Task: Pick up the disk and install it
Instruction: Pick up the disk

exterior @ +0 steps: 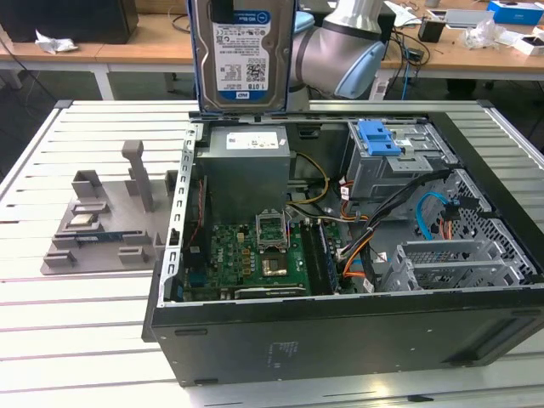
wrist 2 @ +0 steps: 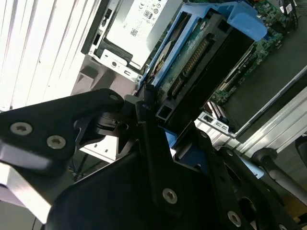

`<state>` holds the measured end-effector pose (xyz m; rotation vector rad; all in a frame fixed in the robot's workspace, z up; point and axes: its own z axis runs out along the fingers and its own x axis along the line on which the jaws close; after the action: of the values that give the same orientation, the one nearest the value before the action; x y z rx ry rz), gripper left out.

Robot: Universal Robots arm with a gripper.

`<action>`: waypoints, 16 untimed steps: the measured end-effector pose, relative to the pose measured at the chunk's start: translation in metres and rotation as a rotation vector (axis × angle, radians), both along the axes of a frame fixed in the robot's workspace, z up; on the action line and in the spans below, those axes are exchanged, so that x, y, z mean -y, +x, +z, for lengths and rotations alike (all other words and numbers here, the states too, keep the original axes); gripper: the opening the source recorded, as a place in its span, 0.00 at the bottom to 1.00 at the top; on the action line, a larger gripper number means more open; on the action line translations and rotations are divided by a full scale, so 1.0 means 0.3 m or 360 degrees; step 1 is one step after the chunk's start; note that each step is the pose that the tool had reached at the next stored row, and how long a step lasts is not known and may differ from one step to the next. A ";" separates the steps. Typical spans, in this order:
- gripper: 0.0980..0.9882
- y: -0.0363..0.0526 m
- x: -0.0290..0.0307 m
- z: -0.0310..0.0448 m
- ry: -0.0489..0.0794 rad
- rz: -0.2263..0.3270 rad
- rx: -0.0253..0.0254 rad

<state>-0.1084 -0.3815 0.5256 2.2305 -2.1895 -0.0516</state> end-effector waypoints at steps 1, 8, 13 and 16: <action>0.30 0.000 0.015 0.000 0.0000 0.0000 0.00000; 0.30 0.000 0.088 -0.002 0.0000 0.0000 0.00000; 0.30 0.000 0.180 -0.004 0.0000 0.0000 0.00000; 0.30 0.000 0.229 -0.005 0.0002 0.0000 -0.00001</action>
<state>-0.1084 -0.4501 0.5241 2.2313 -2.1902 -0.0534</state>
